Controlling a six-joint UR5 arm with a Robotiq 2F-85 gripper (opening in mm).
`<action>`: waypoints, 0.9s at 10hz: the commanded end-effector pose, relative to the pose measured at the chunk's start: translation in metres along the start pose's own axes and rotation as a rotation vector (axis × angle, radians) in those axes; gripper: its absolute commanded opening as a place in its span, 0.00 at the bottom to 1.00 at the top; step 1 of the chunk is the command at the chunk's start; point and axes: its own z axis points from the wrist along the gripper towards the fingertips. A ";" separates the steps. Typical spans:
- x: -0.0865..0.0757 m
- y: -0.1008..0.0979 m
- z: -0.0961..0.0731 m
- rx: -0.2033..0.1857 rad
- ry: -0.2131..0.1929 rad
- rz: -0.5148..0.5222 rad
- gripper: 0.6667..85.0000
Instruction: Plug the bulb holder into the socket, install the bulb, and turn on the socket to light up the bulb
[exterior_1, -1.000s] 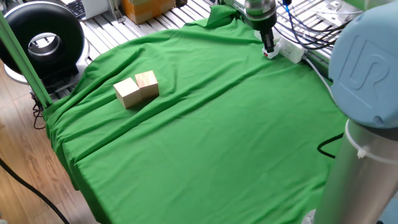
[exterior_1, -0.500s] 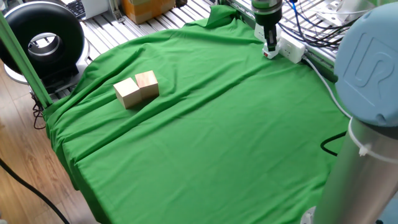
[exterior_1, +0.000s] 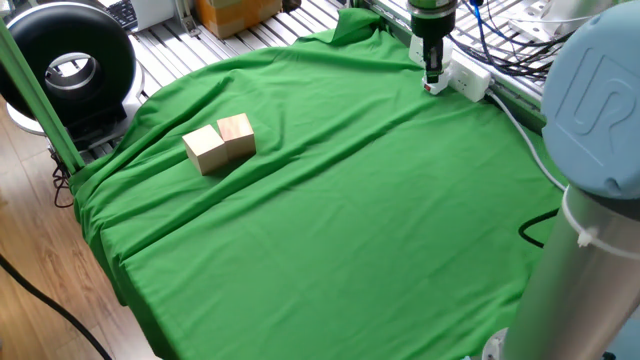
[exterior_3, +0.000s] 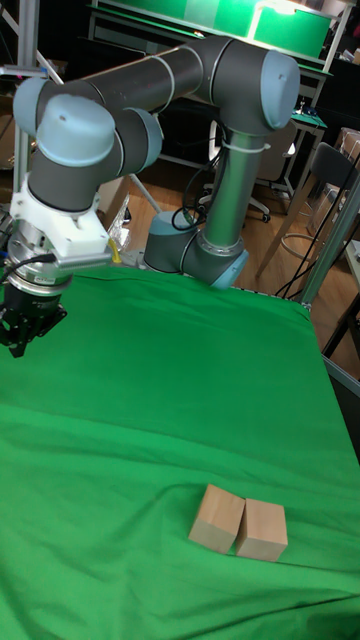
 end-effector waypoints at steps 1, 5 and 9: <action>-0.001 0.000 -0.005 -0.015 -0.040 0.023 0.00; -0.001 0.018 -0.010 -0.040 -0.060 0.031 0.00; -0.021 0.032 -0.015 -0.093 -0.141 0.198 0.00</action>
